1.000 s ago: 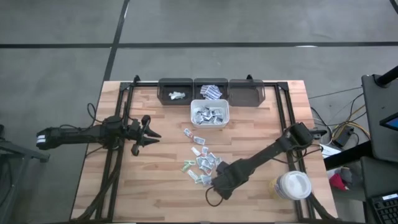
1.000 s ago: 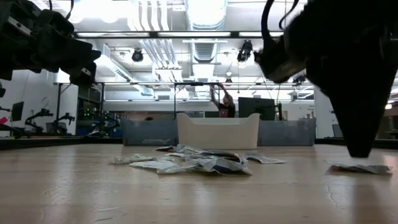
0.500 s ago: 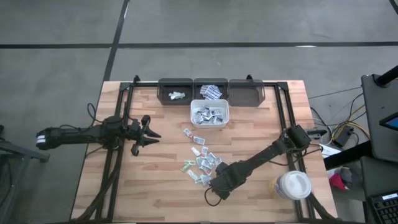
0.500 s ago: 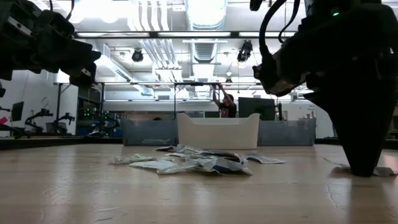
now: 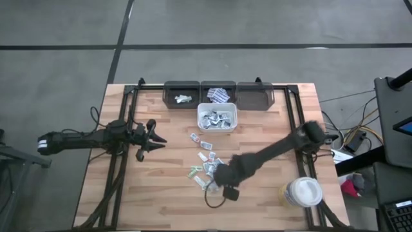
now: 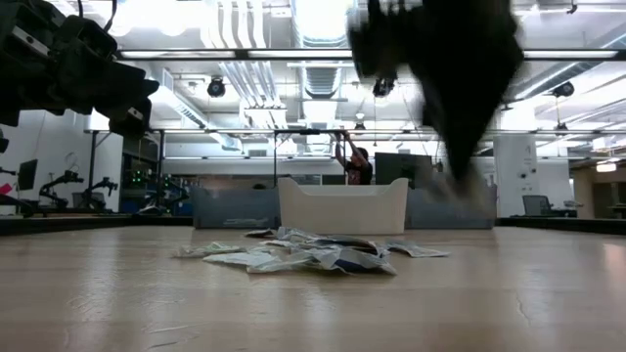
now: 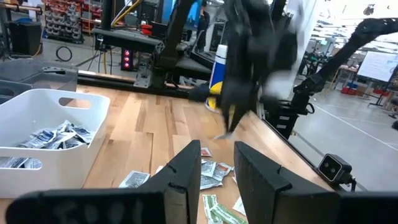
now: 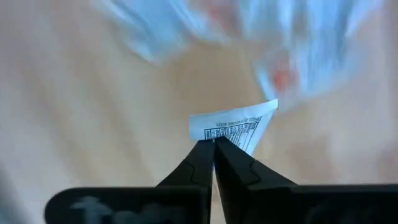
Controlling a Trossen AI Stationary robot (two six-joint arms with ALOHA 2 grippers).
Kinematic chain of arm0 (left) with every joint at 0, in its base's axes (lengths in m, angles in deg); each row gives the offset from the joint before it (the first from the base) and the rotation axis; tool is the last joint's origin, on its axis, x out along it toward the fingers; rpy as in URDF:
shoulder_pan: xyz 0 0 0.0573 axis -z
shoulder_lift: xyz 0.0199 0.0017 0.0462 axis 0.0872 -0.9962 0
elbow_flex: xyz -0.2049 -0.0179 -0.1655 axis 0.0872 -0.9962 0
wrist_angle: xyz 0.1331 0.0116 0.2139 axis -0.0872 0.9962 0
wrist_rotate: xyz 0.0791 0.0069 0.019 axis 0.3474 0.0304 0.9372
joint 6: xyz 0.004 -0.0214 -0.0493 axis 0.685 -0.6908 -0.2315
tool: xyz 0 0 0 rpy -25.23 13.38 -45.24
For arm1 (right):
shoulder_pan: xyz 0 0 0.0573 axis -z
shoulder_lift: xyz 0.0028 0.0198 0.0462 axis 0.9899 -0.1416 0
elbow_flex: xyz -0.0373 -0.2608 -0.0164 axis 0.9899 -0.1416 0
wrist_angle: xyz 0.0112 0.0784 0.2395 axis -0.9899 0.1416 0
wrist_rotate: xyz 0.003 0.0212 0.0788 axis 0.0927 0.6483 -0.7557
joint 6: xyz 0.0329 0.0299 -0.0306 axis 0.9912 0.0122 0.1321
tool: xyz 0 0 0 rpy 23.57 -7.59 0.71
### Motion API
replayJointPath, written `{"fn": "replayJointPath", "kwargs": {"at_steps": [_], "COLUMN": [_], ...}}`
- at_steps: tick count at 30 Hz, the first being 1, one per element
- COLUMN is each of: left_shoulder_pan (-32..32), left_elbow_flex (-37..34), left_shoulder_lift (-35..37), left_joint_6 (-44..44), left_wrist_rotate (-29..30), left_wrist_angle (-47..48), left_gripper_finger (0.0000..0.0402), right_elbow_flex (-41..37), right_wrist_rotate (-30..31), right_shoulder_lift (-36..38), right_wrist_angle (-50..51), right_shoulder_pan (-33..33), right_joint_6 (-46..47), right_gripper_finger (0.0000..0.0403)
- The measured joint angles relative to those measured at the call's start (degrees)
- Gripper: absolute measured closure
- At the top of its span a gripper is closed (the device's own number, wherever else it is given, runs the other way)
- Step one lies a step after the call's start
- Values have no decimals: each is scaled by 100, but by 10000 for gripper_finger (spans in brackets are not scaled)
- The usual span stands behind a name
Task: Pick & Place First Aid Supplies
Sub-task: Put the blue alcohol pad into the white bin
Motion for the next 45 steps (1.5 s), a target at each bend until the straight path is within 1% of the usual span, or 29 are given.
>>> {"fn": "replayJointPath", "kwargs": {"at_steps": [2,4,6,8,12,15,16,17,19,22,25,27,28,33,36,39,42,45], "left_shoulder_pan": [1,2,2,2,0,1,0,1,1,0,2,0,1,1,2,0,1,0], "left_elbow_flex": [1,1,-1,-1,-1,0,1,0,0,1,1,1,1,-1,1,1,1,0], "left_shoulder_lift": [-1,-3,-3,-3,-5,-6,-7,-7,-7,-7,-9,-9,-9,-11,-11,-11,-11,-11], "left_joint_6": [0,0,0,0,-2,-1,-1,-1,-2,-4,-56,-157,-201,-431,-474,-554,-576,-577], "left_wrist_rotate": [0,0,0,2,2,71,76,77,83,85,85,85,84,85,85,85,85,85], "left_wrist_angle": [-1,-1,-2,-6,-35,-47,-49,-51,-51,-50,-51,-51,-49,-52,-52,-52,-52,-52], "left_gripper_finger": [307,307,307,307,307,307,307,307,307,307,307,307,307,307,307,307,307,307], "right_elbow_flex": [-3,-17,-39,-33,-11,-17,-14,7,49,92,127,128,137,136,149,241,391,413], "right_wrist_rotate": [-118,-172,-3,470,1676,2665,2843,2896,2824,2685,2090,1659,1543,1333,1088,1068,1056,1048], "right_shoulder_lift": [408,716,1012,1351,1849,2013,2062,2087,2061,1825,1475,1246,1117,530,240,-48,-211,-212], "right_wrist_angle": [-463,-926,-1241,-1617,-1951,-1921,-1873,-1756,-1550,-1000,-654,-576,-585,-546,-469,-298,-266,-319], "right_shoulder_pan": [155,337,576,862,1431,1867,2041,2237,2598,3037,3393,3584,3655,3792,3847,3859,3848,3855], "right_joint_6": [-1042,-1852,-2440,-2945,-3734,-3854,-3873,-3934,-4047,-4073,-4119,-4224,-4311,-4736,-5176,-5587,-5768,-5886], "right_gripper_finger": [394,394,394,394,394,394,394,394,394,394,394,394,394,394,394,394,389,370]}}
